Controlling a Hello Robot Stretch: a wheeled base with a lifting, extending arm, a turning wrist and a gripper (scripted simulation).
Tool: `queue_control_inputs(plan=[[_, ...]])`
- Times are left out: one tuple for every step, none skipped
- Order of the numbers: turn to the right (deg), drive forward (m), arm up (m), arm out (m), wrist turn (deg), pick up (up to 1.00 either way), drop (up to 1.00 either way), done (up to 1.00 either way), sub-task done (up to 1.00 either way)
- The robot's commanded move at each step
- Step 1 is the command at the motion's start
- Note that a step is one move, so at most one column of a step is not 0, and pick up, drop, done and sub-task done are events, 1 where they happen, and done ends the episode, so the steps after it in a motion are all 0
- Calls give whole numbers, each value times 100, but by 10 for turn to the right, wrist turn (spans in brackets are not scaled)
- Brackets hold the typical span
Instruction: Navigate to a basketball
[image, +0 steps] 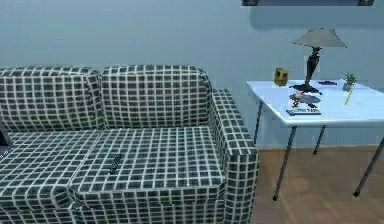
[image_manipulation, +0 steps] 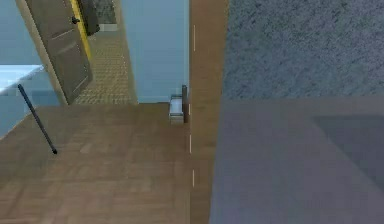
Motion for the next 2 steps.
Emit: queue_control_inputs(plan=[[450,0,0,0,0,0,0,0,0],[150,0,0,0,0,0,0,0,0]])
